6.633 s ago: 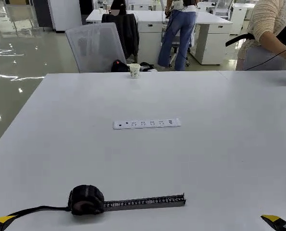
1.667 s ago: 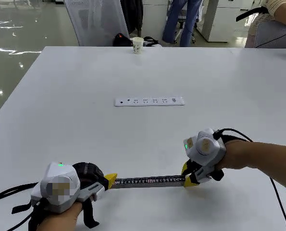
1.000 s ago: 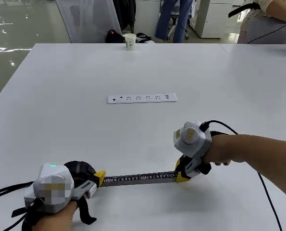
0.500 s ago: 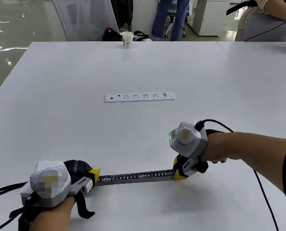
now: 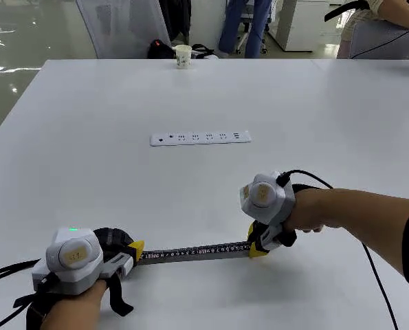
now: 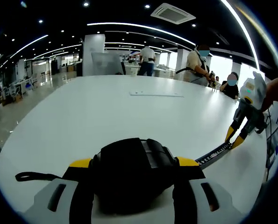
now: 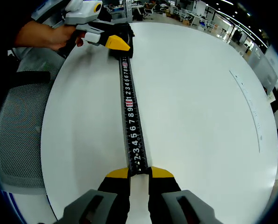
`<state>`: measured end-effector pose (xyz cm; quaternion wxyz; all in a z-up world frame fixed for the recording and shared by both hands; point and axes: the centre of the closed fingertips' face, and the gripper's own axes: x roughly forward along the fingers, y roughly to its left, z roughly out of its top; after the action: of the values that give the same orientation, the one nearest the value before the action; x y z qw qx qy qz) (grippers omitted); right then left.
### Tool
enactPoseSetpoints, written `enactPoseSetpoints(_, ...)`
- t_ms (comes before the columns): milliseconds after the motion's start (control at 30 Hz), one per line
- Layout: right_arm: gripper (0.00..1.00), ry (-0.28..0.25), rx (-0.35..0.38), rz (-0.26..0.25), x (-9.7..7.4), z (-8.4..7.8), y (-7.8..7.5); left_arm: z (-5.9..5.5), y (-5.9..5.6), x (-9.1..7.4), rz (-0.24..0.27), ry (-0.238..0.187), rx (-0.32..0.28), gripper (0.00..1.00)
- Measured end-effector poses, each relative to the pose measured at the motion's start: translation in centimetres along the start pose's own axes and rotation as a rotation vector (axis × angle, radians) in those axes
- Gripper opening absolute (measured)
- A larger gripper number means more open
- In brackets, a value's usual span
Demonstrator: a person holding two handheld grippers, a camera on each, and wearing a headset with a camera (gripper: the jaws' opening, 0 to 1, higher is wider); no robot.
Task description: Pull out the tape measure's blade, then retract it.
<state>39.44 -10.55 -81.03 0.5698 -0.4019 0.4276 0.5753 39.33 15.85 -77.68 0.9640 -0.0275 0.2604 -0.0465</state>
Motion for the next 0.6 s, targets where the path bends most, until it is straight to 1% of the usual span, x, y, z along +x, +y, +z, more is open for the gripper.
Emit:
enactPoseSetpoints(300,0.11,0.023,-0.012,-0.012,0.09,0.11,-0.01,-0.06,-0.05,-0.09,-0.005,0.015,-0.004,0.64)
enactPoseSetpoints(600,0.11,0.033,0.009,-0.018,0.08,0.24,0.08,-0.06,-0.14,-0.15,-0.004,0.015,-0.003,0.64)
